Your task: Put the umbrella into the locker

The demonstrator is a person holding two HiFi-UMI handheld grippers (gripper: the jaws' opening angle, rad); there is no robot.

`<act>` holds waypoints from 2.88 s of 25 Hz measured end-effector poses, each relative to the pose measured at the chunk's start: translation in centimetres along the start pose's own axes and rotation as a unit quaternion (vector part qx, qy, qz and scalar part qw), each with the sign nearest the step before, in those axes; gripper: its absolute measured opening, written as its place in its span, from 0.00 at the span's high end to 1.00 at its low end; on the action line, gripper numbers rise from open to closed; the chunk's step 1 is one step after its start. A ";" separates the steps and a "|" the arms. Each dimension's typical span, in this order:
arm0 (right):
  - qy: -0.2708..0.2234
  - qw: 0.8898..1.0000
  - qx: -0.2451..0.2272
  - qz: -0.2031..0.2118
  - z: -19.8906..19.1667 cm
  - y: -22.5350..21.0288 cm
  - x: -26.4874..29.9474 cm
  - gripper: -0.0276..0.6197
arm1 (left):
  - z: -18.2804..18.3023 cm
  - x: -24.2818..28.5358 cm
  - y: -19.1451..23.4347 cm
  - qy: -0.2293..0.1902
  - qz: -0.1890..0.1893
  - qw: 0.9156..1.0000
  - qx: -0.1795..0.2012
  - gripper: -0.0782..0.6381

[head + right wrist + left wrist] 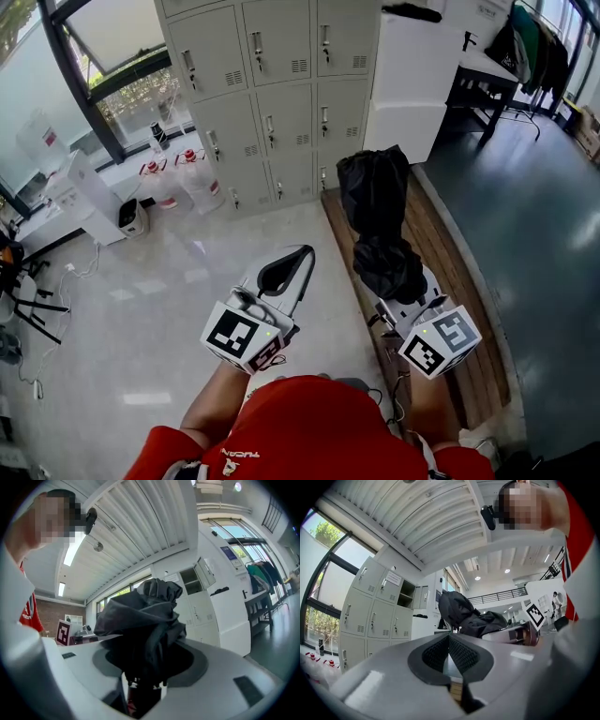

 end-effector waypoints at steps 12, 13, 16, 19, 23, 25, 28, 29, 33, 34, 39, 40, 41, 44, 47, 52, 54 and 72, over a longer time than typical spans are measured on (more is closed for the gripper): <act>-0.006 1.000 0.006 -0.012 1.8 -7.0 0.0 0.62 | 0.5 5.5 1.2 0.005 0.015 1.000 0.023 0.88; -0.005 1.000 0.009 -0.013 1.8 -7.4 0.3 0.62 | 0.4 5.9 1.5 0.007 0.015 1.000 0.023 0.88; -0.003 1.000 0.011 -0.018 1.7 -8.3 1.5 0.62 | 0.2 6.9 2.8 0.011 0.012 1.000 0.026 0.88; -0.004 1.000 0.009 -0.022 1.9 -9.1 3.0 0.62 | -0.1 8.1 4.5 0.009 0.007 1.000 0.027 0.88; -0.007 1.000 0.002 -0.029 2.4 -10.2 5.6 0.62 | -0.4 10.1 7.4 0.000 -0.002 1.000 0.029 0.88; -0.008 0.999 -0.002 -0.034 2.6 -10.9 7.3 0.62 | -0.7 11.1 9.2 -0.004 -0.006 0.999 0.031 0.88; -0.006 0.999 -0.005 -0.038 3.2 -12.0 10.3 0.62 | -1.1 12.8 12.3 -0.008 -0.011 0.999 0.029 0.88; -0.005 0.999 -0.006 -0.040 3.6 -12.4 11.5 0.62 | -1.0 13.4 13.6 -0.009 -0.013 0.999 0.028 0.88; -0.007 0.999 -0.009 -0.042 5.2 -13.9 16.9 0.62 | -0.4 16.1 19.1 -0.013 -0.022 0.999 0.028 0.88; -0.011 0.999 -0.010 -0.042 5.1 -14.3 17.7 0.62 | -0.5 16.7 20.0 -0.015 -0.024 0.999 0.032 0.88; -0.029 0.999 -0.017 -0.041 4.5 -16.8 21.0 0.62 | -1.4 19.5 23.5 -0.023 -0.030 0.998 0.052 0.88; -0.030 0.999 -0.017 -0.041 4.9 -17.3 22.2 0.62 | -1.2 20.1 24.8 -0.022 -0.031 0.998 0.052 0.88; -0.030 0.999 -0.016 -0.042 5.4 -17.7 23.4 0.62 | -0.8 20.7 26.2 -0.022 -0.032 0.998 0.053 0.88; -0.030 0.998 -0.008 -0.049 6.2 -19.0 26.3 0.62 | -0.3 22.2 29.5 -0.018 -0.034 0.998 0.051 0.88; -0.027 0.998 0.001 -0.058 6.0 -20.3 27.9 0.62 | -0.7 23.6 31.4 -0.012 -0.034 0.998 0.046 0.88; -0.027 0.998 0.004 -0.056 6.3 -22.8 30.3 0.62 | -1.2 26.8 33.8 -0.007 -0.042 0.998 0.041 0.88; -0.031 0.998 0.003 -0.053 6.7 -24.0 31.6 0.62 | -1.1 28.1 34.9 -0.008 -0.040 0.998 0.044 0.88; -0.048 0.998 -0.036 0.027 13.6 -41.0 45.5 0.62 | -1.5 45.9 44.9 -0.022 0.028 0.997 0.070 0.88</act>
Point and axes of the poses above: the fingertips, and each gripper's own axes: x forward along the fingers, y to its left, z out of its top, the point moved 9 cm from there along -x, backward along the fingers, and after that the axes turned 12 degrees about -z, right-handed, at the moved point
